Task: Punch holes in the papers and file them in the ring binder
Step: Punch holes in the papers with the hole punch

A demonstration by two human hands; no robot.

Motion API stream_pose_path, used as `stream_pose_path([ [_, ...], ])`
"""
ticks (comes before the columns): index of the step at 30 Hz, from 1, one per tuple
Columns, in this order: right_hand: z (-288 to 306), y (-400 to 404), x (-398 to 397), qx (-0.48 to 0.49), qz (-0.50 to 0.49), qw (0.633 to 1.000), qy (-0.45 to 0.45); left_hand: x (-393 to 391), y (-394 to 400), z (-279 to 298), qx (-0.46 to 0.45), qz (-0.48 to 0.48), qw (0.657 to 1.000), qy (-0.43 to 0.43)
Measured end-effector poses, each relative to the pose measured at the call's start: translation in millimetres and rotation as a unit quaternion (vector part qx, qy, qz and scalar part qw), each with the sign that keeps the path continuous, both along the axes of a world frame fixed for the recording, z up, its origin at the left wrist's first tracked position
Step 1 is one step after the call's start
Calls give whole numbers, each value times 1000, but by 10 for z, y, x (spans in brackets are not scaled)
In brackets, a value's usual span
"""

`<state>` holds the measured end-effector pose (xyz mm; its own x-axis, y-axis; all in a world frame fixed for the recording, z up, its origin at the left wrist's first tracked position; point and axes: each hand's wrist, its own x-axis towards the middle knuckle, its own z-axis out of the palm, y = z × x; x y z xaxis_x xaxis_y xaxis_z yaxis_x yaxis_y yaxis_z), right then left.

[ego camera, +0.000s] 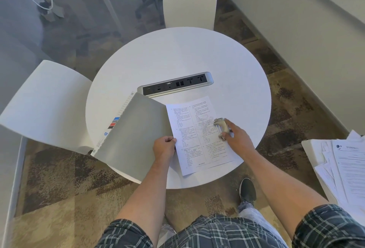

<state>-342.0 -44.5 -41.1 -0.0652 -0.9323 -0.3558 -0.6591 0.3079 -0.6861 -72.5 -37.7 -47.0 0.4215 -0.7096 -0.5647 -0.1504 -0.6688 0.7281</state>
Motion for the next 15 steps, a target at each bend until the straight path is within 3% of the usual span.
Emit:
stream_pose_path([
  [7, 85, 30, 44, 11, -24, 1000, -10, 40, -99, -24, 6, -15, 1000, -23],
  [15, 93, 8, 6, 43, -41, 998, -25, -56, -46, 132, -15, -104, 993, -54],
])
